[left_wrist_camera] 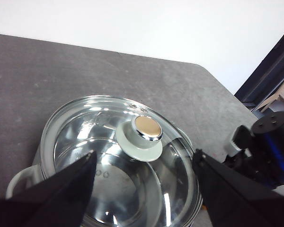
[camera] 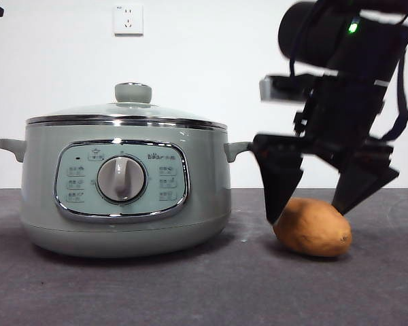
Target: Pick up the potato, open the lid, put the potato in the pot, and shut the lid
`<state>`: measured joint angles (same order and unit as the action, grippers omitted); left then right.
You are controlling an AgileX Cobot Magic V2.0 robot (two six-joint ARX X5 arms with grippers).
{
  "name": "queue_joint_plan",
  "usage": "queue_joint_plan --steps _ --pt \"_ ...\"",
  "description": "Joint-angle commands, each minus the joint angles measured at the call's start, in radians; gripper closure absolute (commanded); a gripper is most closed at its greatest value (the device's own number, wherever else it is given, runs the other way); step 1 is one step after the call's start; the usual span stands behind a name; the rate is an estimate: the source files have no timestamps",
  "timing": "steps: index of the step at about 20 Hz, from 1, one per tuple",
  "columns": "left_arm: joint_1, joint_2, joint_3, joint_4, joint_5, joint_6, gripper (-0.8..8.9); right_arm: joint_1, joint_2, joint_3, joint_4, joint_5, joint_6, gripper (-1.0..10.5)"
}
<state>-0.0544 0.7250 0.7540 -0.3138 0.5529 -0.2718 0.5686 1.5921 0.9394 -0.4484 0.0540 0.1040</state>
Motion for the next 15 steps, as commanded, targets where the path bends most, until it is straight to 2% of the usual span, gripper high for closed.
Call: queue_joint_plan --steps 1,2,5,9,15 --pt "0.001 -0.001 0.001 0.002 -0.001 0.013 4.7 0.001 0.042 0.001 0.024 0.001 -0.002 4.8" --pt "0.0 -0.001 0.001 -0.002 -0.001 0.014 4.7 0.001 0.047 0.001 0.024 0.005 0.008 5.4" --pt "0.0 -0.001 0.001 -0.003 -0.001 0.014 4.7 0.001 0.043 0.001 0.024 0.004 0.011 9.5" --pt "0.0 -0.001 0.001 -0.003 0.0 0.013 4.7 0.002 0.01 0.001 -0.036 -0.003 0.012 9.6" --pt "-0.04 0.055 0.002 0.065 -0.001 0.013 4.68 0.002 -0.205 0.001 -0.216 0.0 0.027 9.6"
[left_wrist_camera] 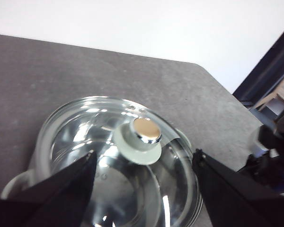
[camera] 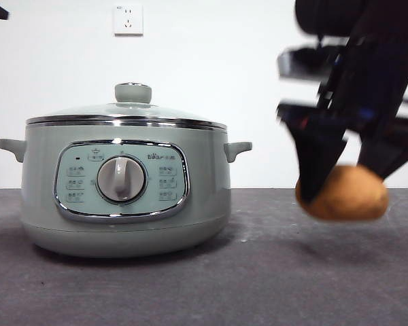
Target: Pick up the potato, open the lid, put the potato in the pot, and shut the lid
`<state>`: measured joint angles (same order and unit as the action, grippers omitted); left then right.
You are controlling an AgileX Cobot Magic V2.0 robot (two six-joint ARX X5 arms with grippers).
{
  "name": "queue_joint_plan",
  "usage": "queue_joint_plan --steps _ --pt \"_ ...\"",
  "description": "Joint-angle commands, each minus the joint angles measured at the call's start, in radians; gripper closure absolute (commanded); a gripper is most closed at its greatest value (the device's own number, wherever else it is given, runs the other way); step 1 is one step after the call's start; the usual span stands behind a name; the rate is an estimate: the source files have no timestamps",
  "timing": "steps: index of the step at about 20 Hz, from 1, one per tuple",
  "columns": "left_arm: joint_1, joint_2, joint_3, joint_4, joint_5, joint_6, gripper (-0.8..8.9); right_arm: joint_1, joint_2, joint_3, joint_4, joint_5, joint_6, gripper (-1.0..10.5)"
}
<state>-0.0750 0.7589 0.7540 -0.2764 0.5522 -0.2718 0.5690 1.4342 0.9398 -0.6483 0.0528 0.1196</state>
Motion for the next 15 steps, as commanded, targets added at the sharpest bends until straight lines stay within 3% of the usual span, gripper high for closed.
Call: queue_joint_plan --steps 1,4,9,15 --pt "-0.047 0.049 0.01 0.039 -0.006 0.013 4.68 0.001 -0.094 0.001 -0.031 0.002 0.011 9.6" --pt "-0.143 0.144 0.076 0.036 -0.097 0.048 4.68 0.001 -0.188 0.001 -0.042 0.002 0.021 9.6" --pt "-0.321 0.353 0.251 -0.019 -0.345 0.163 4.68 0.001 -0.253 0.001 -0.065 0.006 0.022 9.6" --pt "-0.404 0.546 0.314 0.006 -0.457 0.221 4.68 0.001 -0.253 0.001 -0.081 0.006 0.044 9.5"
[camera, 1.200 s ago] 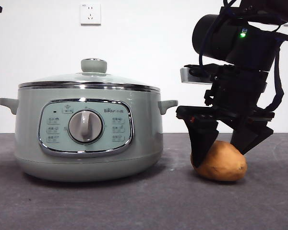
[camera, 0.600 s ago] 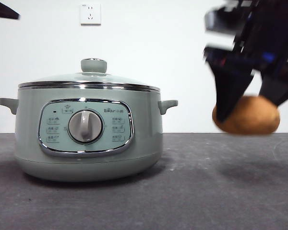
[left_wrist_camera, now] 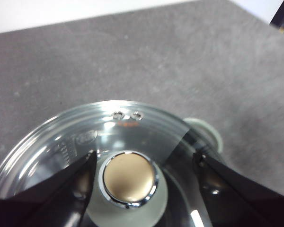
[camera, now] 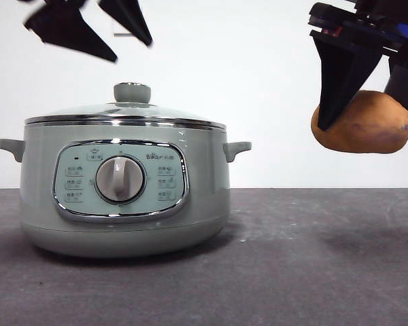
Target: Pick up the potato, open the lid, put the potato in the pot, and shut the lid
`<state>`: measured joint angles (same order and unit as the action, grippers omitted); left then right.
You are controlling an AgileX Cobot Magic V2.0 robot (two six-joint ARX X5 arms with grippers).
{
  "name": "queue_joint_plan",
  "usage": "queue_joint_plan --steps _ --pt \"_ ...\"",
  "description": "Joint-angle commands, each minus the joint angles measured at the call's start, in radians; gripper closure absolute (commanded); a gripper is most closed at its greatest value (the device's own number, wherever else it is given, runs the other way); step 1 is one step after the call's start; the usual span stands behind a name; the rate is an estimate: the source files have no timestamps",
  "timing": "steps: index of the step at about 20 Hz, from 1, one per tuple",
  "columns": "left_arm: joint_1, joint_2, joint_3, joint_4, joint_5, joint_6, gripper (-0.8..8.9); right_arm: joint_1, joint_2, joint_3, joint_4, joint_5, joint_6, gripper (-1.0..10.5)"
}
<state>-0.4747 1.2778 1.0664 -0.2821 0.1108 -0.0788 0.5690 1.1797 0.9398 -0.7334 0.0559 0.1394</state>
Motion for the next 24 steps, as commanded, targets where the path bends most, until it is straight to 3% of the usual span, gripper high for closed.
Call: queue_joint_plan --steps 1,10,14,24 --pt "-0.004 0.046 0.001 0.012 -0.016 0.028 4.68 0.001 0.002 0.001 0.005 0.003 0.028 9.5" --pt "-0.004 0.117 0.001 -0.005 -0.032 0.028 4.81 0.001 0.002 0.001 0.005 0.003 0.028 9.5" --pt "-0.004 0.117 0.001 -0.003 -0.032 0.032 8.31 0.001 0.002 0.001 0.004 0.003 0.029 9.5" --pt "-0.004 -0.003 0.002 0.065 -0.087 0.058 8.22 0.002 -0.013 0.006 0.061 -0.005 0.028 9.5"
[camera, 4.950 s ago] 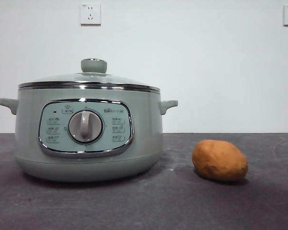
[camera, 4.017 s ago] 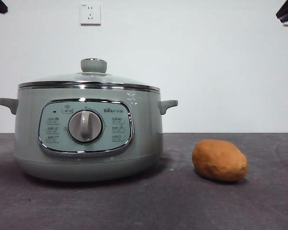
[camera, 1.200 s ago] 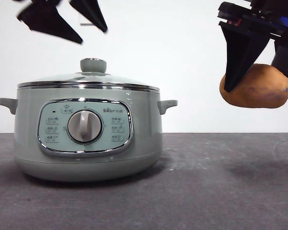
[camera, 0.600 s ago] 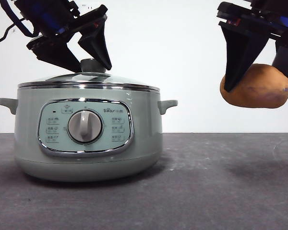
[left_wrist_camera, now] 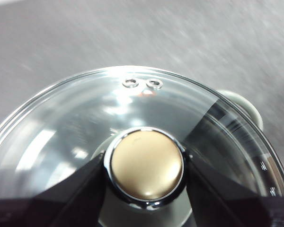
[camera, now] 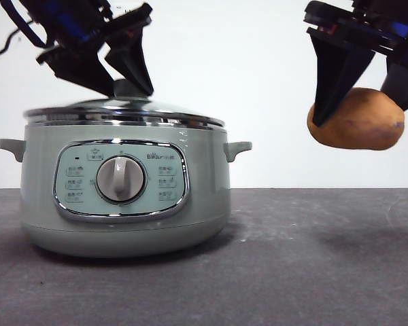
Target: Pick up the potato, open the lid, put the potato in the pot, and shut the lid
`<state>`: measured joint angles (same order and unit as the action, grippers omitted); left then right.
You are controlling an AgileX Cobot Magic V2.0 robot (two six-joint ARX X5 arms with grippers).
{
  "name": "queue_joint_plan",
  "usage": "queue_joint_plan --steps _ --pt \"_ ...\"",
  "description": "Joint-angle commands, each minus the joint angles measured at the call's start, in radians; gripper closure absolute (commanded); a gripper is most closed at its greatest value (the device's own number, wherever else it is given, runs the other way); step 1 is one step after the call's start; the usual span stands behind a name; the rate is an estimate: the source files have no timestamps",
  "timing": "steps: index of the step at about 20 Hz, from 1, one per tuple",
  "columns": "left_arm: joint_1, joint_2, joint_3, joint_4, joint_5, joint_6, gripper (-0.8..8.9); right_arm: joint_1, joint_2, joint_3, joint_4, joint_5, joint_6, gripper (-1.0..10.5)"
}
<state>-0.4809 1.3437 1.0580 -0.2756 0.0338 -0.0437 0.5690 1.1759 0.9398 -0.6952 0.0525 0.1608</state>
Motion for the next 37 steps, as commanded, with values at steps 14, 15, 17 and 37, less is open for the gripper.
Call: queue_joint_plan --steps 14,15,17,37 --pt "0.002 -0.731 0.011 -0.086 -0.203 0.049 8.22 0.087 0.146 0.349 0.206 -0.21 -0.033 9.6" --pt "0.002 -0.768 0.011 -0.102 -0.219 0.049 8.22 0.103 0.193 0.397 0.197 -0.21 -0.045 9.6" --pt "0.002 -0.82 0.011 -0.131 -0.223 0.049 8.22 0.13 0.304 0.51 0.158 -0.211 -0.074 9.6" --pt "0.002 -0.856 0.011 -0.259 -0.27 0.049 8.22 0.226 1.047 0.993 -0.079 -0.098 -0.293 9.0"
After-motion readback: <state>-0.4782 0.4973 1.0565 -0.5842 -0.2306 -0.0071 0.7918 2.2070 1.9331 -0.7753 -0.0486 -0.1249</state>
